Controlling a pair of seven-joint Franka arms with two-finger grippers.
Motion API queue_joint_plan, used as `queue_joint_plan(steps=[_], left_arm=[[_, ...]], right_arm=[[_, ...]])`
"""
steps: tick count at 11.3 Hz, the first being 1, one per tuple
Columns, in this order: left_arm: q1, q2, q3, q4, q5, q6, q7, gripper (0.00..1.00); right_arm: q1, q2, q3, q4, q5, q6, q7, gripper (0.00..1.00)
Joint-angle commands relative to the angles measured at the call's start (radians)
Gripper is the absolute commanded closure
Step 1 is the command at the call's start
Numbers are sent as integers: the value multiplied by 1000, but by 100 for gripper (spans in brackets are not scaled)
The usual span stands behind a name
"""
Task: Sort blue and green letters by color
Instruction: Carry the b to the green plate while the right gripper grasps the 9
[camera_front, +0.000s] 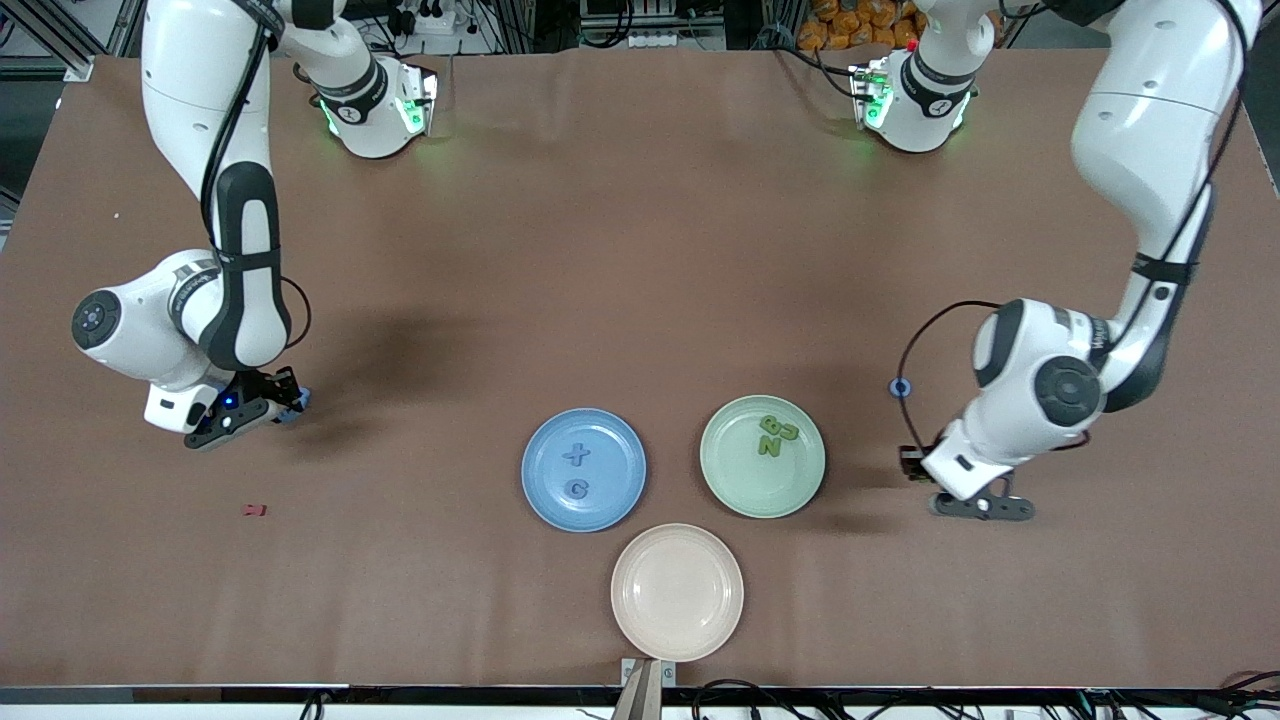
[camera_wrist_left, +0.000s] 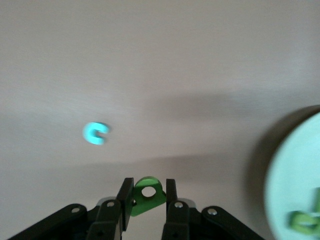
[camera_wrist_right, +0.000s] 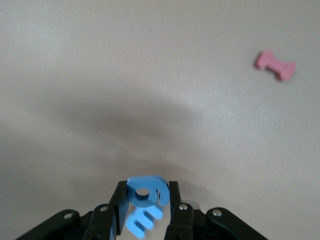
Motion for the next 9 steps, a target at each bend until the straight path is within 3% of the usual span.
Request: queue_joint_plan(steps=[1,4,6,7,8,9], left_arm=[[-160,-29,59,-14,-69,-18,-233,91],[-289,-25,102,-5,-132,-18,-399,91],[-323,-21,102,5,-142,-18,-485,91],[-331,-21,102,6,-157,-18,-517,81],[-331,-20,104,9,-143,-18,-507,1],[-328,-24,104,9,-136,-18,-482,0]], right_arm=[[43,-16,8,57,16,-45,146,100],[145,-8,9,103,16,-45,398,100],[156,-6,82,155,16,-44,596,100],[158,-5,119,189,15,-44,694,100],[156,0,145,224,10,-44,773,100],[156,10,167,253,9,-42,845,100]])
